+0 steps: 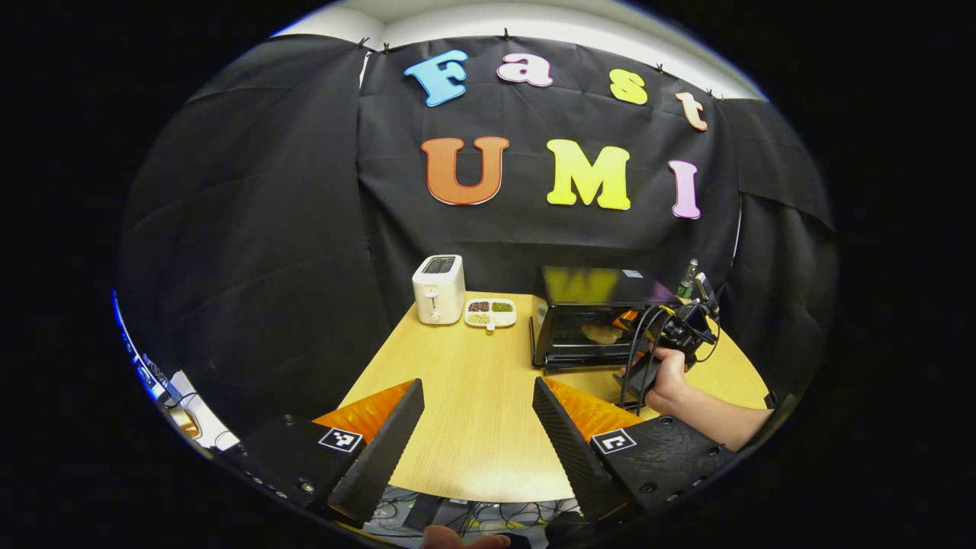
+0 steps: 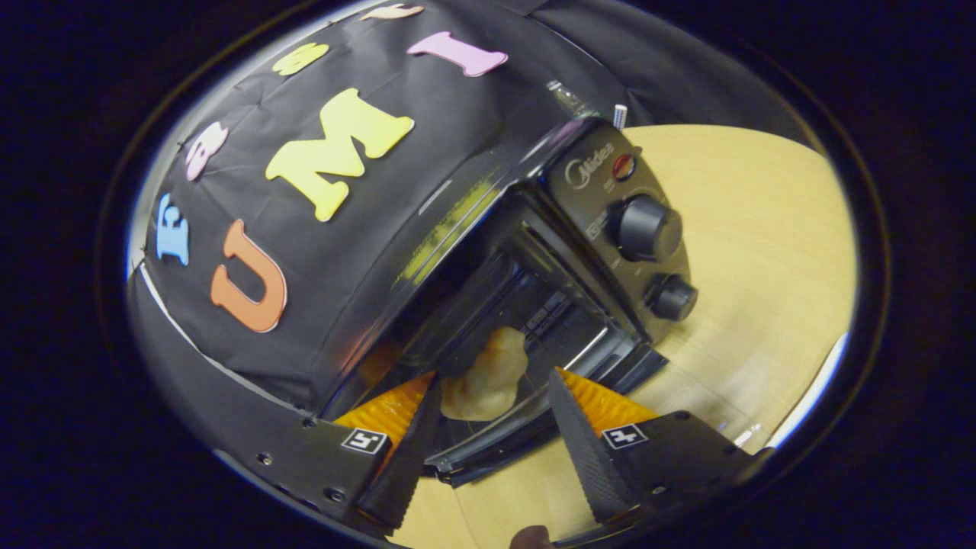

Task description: Open the electric oven with the left hand, put the food in, and close the electric oven.

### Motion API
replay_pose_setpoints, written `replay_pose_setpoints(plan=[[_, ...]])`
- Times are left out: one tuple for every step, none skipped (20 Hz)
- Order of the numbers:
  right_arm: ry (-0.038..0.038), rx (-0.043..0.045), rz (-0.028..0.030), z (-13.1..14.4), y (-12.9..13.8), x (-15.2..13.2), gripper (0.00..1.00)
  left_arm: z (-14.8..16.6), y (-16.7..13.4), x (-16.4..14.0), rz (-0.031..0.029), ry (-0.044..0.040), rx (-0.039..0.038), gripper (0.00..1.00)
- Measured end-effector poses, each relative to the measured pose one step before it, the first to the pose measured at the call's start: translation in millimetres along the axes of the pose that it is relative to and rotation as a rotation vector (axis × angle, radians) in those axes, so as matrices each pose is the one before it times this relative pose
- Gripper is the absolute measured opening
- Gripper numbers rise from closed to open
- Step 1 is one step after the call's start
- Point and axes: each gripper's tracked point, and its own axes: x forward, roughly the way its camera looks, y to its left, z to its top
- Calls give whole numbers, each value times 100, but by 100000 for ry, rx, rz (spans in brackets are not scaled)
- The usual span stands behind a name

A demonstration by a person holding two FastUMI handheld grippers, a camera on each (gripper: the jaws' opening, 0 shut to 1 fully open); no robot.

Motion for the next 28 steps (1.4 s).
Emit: replay_pose_setpoints(plan=[[-531, -1436, -696, 249, -240, -1145, 84, 71, -416, 31, -1047, -129, -761, 94], [-108, -1326, -676, 276, -455, -1183, 88, 147, -439, 106, -895, -212, -709, 93], [106, -1700, -20, 56, -226, -1376, 91, 58, -455, 317, -846, -204, -718, 93], [121, -2497, -698, 311, -450, -1416, 92, -164, -451, 200, -1320, -159, -510, 93], [-76, -2688, -438, 252, -399, -1423, 92, -149, -738, 143, -1789, 81, -372, 94], [-283, -2864, -466, 337, -421, -1470, 92, -61, -761, 226, -1536, -268, 124, 94], [-355, -3084, -887, 228, -597, -1713, 92, -118, -715, 294, -1414, -266, 755, 94], [-356, -2759, -610, 241, -414, -1371, 93, -315, -768, 264, -1717, 212, 917, 94], [161, -3507, -45, 133, -229, -1488, 93, -370, -806, 501, -1988, 30, 684, 94], [189, -4291, -512, 74, -365, -1394, 93, -260, -825, 417, -2013, 439, 430, 94], [116, -4799, -513, 96, -388, -1361, 92, -735, -676, 528, -1530, 1089, 272, 94], [-1142, -4864, -686, 426, -547, -1420, 92, -652, -712, 613, -1200, 1748, -264, 93], [-1936, -4733, -959, 667, -619, -1483, 93, -734, -430, 465, -797, 1481, -363, 93], [-1312, -4911, -414, 585, -613, -1283, 94, -958, -536, 670, -163, 2111, 58, 94], [-1726, -4577, -1965, 458, -889, -1410, 95, -703, -187, 675, 305, 1764, -42, 94], [-1816, -3396, -2031, 638, -1139, -1339, 96, -777, -570, 535, -757, 2034, -523, 94], [-1400, -2489, -2169, 554, -1163, -1377, 98, -740, -859, 647, -1457, 1770, -562, 94], [256, -964, -2194, 50, -952, -1013, 99, -775, -870, 668, -1210, 1510, -356, 94], [473, -508, -1175, -97, -772, -1020, 100, -601, -740, 699, -1152, 1386, -104, 94], [475, -862, -2330, -160, -901, -945, 100, -908, -777, 875, -441, 1839, 277, 94], [4, -496, -2447, -14, -1229, -876, 100, -945, -497, 1023, -294, 2049, 179, 94], [75, -288, -2094, -244, -898, -875, 100, -971, -666, 834, -934, 2028, -119, 94], [776, 299, -1440, -355, -645, -621, 100, -930, -757, 790, -1303, 1988, -115, 94], [1343, 184, -787, -451, -488, -685, 100, -880, -751, 938, -1370, 1808, 391, 94], [1316, 189, -423, -622, -410, -555, 100, -635, -764, 909, -981, 1092, 891, 94], [787, -543, -750, -361, -526, -527, 100, -604, -674, 944, -945, 1075, 731, 94], [1060, -1328, -872, -439, -466, -288, 100, -912, -563, 812, -729, 1773, -125, 94], [1428, -2078, -1709, -504, -753, -371, 100, -774, -467, 1135, -800, 1870, -1132, 94]])
